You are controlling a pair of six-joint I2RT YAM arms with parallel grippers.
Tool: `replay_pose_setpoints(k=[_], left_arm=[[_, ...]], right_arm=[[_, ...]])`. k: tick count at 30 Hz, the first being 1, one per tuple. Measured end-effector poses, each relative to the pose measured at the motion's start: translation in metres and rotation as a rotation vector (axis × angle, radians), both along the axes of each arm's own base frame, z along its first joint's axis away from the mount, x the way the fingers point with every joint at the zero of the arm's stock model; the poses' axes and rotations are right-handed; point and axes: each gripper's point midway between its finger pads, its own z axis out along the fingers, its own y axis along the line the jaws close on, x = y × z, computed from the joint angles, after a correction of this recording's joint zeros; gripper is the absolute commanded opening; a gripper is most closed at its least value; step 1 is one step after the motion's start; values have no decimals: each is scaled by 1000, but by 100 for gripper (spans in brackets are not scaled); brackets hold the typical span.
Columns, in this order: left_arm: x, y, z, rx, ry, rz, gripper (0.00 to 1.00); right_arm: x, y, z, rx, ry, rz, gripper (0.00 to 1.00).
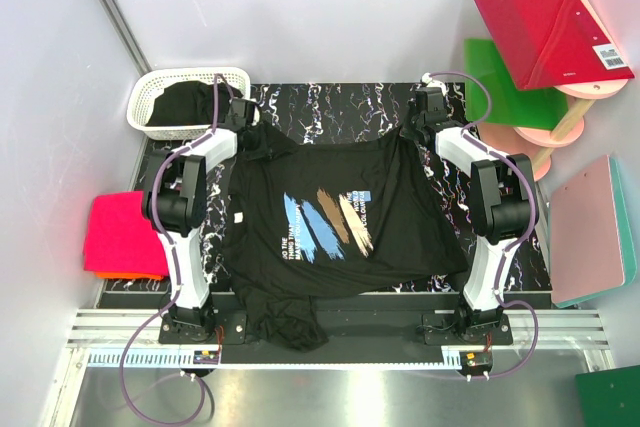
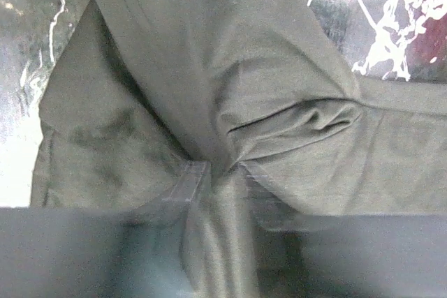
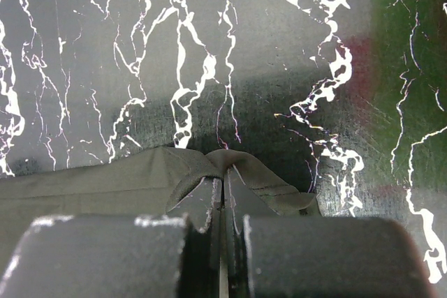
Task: Fold and stack the t-shirts
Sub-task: Grap the side of the flattened tshirt furthest away from the robot with both arms
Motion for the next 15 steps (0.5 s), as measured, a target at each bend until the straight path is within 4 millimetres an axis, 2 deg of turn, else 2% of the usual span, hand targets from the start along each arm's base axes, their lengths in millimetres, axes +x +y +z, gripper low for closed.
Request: replay_pose_setpoints(k=[5,10,12,15], left_arm=[[0,-1,-11,-2,19,-6,0],[-4,1,-10,7,13,1,0],[-8,4,-4,16,11,8,0],[-9,7,22,18,-39,17,0]], right_arm=[[0,0,-1,-1,3,1,0],[0,0,-3,-1,5,1,0],[0,0,-3,-1,5,1,0],[0,-1,-4,-5,6,-5,0]])
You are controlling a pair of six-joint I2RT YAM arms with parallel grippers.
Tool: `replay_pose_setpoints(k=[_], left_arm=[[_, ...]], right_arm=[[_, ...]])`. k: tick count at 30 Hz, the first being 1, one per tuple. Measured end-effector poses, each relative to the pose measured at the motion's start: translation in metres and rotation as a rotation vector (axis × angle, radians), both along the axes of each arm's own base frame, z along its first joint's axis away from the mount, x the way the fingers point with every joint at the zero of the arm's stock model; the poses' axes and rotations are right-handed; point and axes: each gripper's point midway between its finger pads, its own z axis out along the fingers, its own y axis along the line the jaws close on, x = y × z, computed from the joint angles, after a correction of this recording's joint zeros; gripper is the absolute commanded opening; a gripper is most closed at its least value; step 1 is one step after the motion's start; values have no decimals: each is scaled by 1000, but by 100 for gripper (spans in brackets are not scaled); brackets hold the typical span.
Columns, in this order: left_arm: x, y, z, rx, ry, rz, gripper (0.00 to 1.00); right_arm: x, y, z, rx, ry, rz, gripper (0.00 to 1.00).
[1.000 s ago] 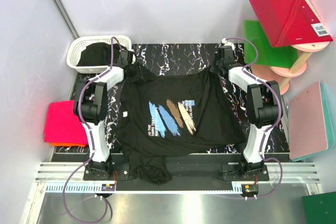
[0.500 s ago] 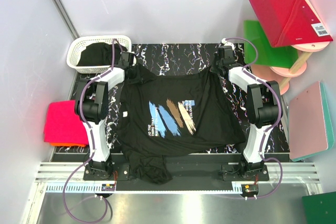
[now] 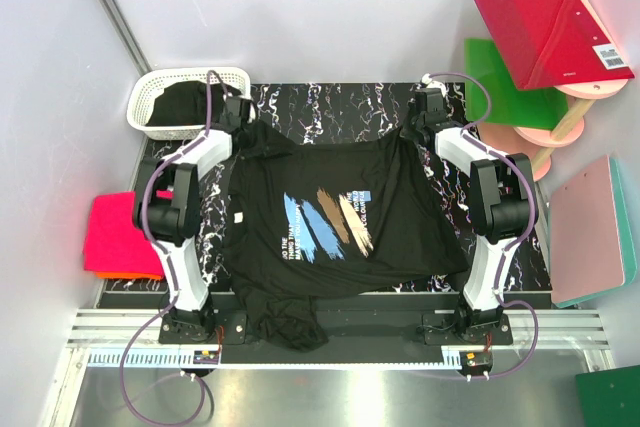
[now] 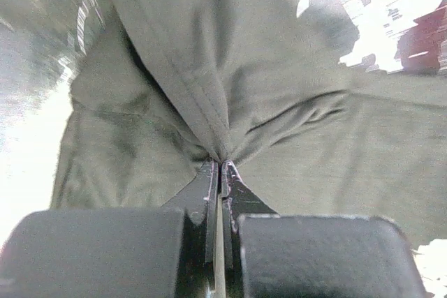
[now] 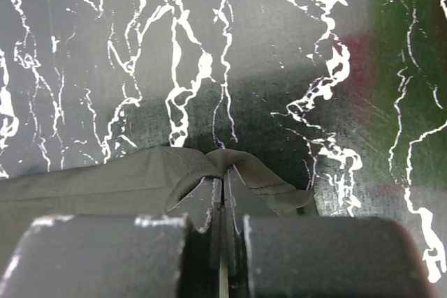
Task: Fold and stack the t-shirts
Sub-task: Grap the side of the flattened tshirt furthest away from the robot with both arms, then fold the flattened tshirt in 1/3 of the way
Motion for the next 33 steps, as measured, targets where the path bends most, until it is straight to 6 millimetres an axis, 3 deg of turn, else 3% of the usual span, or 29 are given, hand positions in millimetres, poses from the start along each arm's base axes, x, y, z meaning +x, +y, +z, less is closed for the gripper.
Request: replay_pose_setpoints(k=[4,7,9,12,21,33], left_arm=[[4,1,56,-17,-122,5,0],[4,1,86,-26,-170,5,0],[3,1,94,-27,-180,6,0],[-6,4,87,-17,-146,12,0],[-59,27,41,81,56,63,0],[-96,36,58,116,59,72,0]], right_arm=[[-2,-5,-4,-17,9,-20,0],[-6,-11,-8,-37,27,-42,0],[-11,-14,-13,-50,55,-56,0],[-22,-20,-21,-72,112,-77,0],[-51,-44,-35,-116,254,-149,0],[-68,-61,11,-106,211,-206,0]])
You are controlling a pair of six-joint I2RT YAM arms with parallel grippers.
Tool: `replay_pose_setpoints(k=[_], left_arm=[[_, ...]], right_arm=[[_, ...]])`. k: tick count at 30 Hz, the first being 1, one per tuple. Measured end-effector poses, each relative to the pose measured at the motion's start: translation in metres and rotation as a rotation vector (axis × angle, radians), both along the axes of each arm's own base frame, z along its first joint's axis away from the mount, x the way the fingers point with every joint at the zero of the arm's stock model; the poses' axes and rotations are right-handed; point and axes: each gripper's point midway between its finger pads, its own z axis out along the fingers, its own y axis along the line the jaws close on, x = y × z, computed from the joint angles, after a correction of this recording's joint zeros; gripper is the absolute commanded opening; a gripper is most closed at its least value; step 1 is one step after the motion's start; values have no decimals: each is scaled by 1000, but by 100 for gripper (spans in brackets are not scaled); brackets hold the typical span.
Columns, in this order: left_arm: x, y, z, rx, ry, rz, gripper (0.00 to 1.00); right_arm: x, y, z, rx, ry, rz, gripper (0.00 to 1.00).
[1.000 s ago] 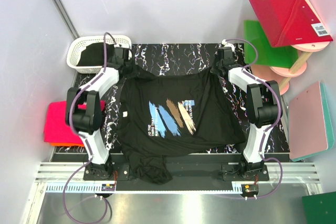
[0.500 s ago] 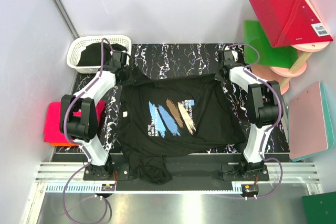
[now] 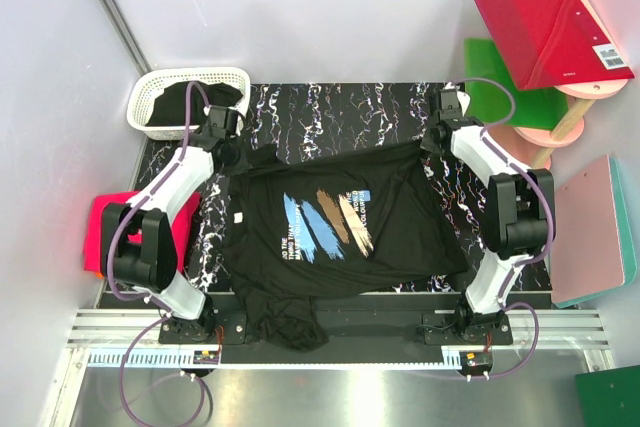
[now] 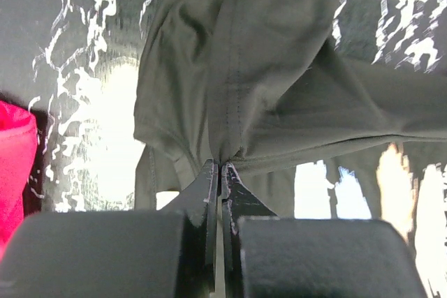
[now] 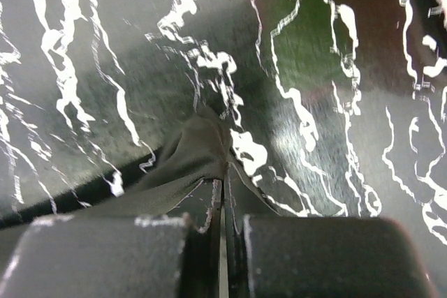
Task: Fold and stack the t-shirts
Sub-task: Fold the flattened tshirt in 1/3 of the way
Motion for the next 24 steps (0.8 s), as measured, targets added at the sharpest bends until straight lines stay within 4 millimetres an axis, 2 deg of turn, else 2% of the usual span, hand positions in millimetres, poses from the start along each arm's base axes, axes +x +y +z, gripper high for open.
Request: replay_pose_setpoints(k=[4,9,11,12,14,15,16,18,19,20,21,24], left_arm=[[-15,0,-17,23,58,-7,0],[-34,-1,-45,69,150,-19,0],[-42,-1,-56,87,189,-23,0],[-46,0,-62,96,207,-22,4],[-52,3,-71,114,236,-17,53],[-54,5,-75,121,248,-7,72],[-57,7,-79,129,260,-1,99],[-60,9,-81,141,269,-2,99],[-61,10,-82,146,273,2,99],[-61,11,-82,150,274,6,99],[-61,12,-81,154,272,8,99],[-59,12,-76,154,254,12,99]], right_arm=[[-13,-2,-18,-4,80,-17,0],[-34,-3,-73,-13,264,-35,0],[-42,-4,-89,-15,320,-45,0],[-40,-3,-88,-10,315,-46,1],[-41,-3,-89,-2,320,-49,12],[-41,-2,-89,5,322,-50,14],[-41,-2,-90,16,323,-51,16],[-41,-1,-90,31,327,-48,38],[-41,-1,-90,38,328,-45,52],[-41,-1,-90,42,329,-46,77],[-41,-1,-89,50,327,-45,86],[-42,1,-89,69,321,-34,100]])
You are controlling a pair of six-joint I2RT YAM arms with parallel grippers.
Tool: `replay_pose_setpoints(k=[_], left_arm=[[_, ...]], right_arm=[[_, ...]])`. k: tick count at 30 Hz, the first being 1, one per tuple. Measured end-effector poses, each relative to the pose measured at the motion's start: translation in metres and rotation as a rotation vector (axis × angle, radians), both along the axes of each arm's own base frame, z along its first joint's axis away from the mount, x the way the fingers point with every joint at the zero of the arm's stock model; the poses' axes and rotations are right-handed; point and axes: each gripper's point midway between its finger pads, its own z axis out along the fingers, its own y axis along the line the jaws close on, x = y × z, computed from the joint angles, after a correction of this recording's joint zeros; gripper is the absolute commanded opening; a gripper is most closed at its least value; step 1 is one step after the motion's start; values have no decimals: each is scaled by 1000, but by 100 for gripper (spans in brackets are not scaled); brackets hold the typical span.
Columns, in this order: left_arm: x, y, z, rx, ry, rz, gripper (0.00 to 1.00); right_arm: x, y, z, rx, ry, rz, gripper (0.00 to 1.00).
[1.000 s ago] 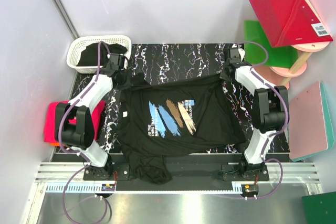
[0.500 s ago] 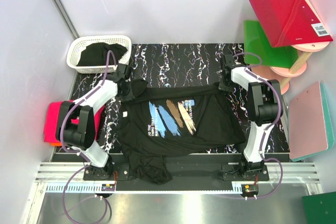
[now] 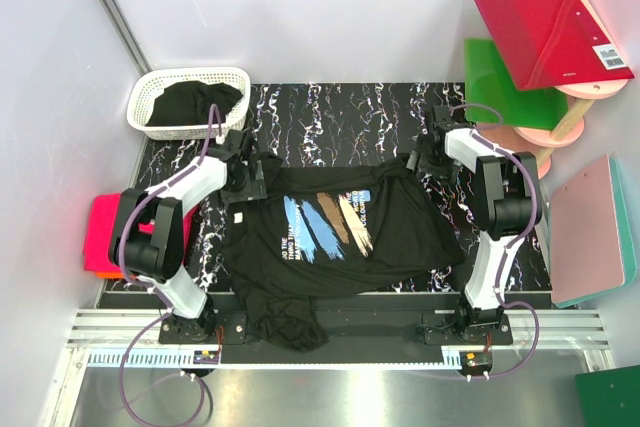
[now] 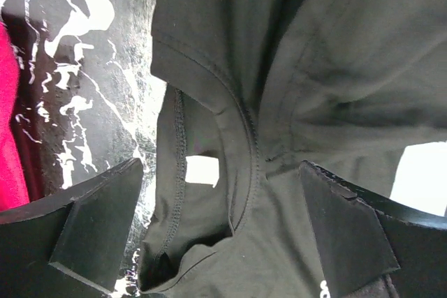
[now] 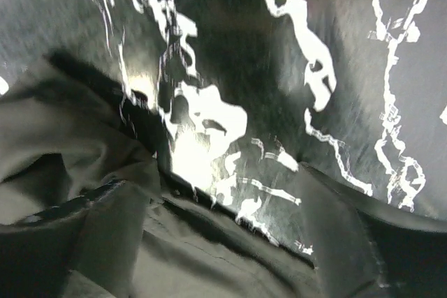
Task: Fold and stack the t-shirts
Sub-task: Fold the flattened tshirt in 1/3 of the way
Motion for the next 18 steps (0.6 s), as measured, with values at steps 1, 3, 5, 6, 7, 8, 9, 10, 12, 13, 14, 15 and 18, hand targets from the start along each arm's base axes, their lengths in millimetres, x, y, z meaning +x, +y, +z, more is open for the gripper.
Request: replay_pose_setpoints(k=[1,3,5,6,7,8,9,10,12,13,14,15,18], left_arm=[[2,-1,4,-4,-14,-1,99],[9,-4,16,-18,-50,-4,99],[26,-10,33,-40,-108,-9,99],[36,-13,41,-49,-135,-14,99],[48,-18,50,-60,-165,-21,99],[64,-24,60,-74,-199,-30,99],[75,-29,65,-85,-223,-37,99],[91,-36,71,-99,-247,-47,99],[113,-48,70,-120,-265,-64,99],[121,-53,66,-130,-262,-72,99],[129,-57,60,-139,-252,-79,98],[136,-62,52,-147,-237,-87,96],[154,-75,23,-170,-187,-107,88]], right_arm=[[-3,1,0,6,2,2,100],[-9,2,2,13,5,8,100],[-14,2,5,16,2,11,100],[-14,2,10,17,-7,12,100],[-13,2,15,18,-19,12,100],[-12,2,21,20,-35,13,100],[-10,3,28,22,-54,14,100],[-9,3,34,23,-73,15,100],[-5,3,47,28,-114,17,100],[-4,3,52,29,-131,18,100],[-3,3,57,30,-146,19,100],[-4,3,60,30,-158,22,100],[-5,2,68,27,-179,30,100]])
